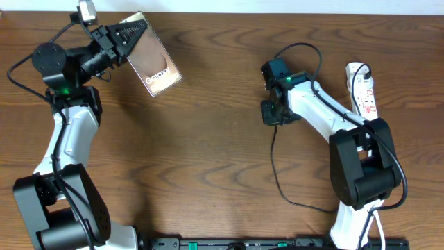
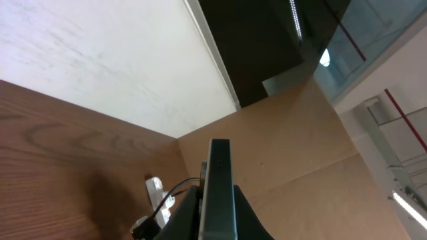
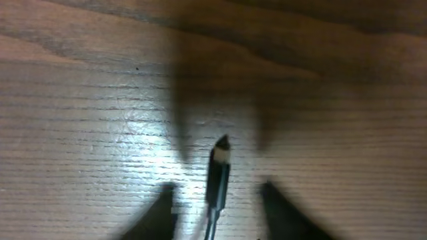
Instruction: Plug charger to phone and switch on socket
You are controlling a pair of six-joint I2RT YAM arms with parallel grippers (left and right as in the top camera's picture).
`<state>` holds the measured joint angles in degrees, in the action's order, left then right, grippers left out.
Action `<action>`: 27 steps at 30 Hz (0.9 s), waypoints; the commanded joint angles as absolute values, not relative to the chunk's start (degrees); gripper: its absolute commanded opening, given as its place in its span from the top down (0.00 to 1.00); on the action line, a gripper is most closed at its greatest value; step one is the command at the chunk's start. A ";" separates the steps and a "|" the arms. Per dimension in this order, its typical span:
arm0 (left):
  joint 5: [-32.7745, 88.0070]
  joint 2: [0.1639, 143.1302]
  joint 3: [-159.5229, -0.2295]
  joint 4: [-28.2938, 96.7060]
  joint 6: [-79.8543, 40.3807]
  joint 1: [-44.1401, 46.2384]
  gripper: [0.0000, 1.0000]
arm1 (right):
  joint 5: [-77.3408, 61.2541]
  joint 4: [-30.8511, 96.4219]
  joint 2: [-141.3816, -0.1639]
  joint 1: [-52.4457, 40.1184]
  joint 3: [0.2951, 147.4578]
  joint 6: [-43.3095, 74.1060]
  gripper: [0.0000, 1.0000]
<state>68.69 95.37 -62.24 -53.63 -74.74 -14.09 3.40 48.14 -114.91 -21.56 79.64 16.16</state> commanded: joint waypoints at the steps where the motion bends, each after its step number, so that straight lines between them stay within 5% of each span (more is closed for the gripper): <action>1: 69.06 94.30 -63.44 -54.13 -74.63 -14.06 0.93 | 3.90 48.05 -115.52 -21.80 79.33 17.23 0.24; 6: 69.28 94.30 -63.44 -54.13 -74.63 -14.06 0.93 | 1.52 48.47 -115.52 -21.80 79.33 18.65 0.01; 24: 70.11 94.30 -63.44 -54.13 -74.65 -14.06 0.93 | -2.55 48.34 -115.52 -23.22 76.34 30.46 0.01; 27: 70.11 94.30 -63.44 -54.13 -74.65 -14.04 0.92 | -2.50 46.13 -115.52 -23.22 75.44 30.41 0.10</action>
<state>69.17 95.37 -62.24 -53.60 -74.76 -14.09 -2.37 47.44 -114.91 -23.14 76.40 28.75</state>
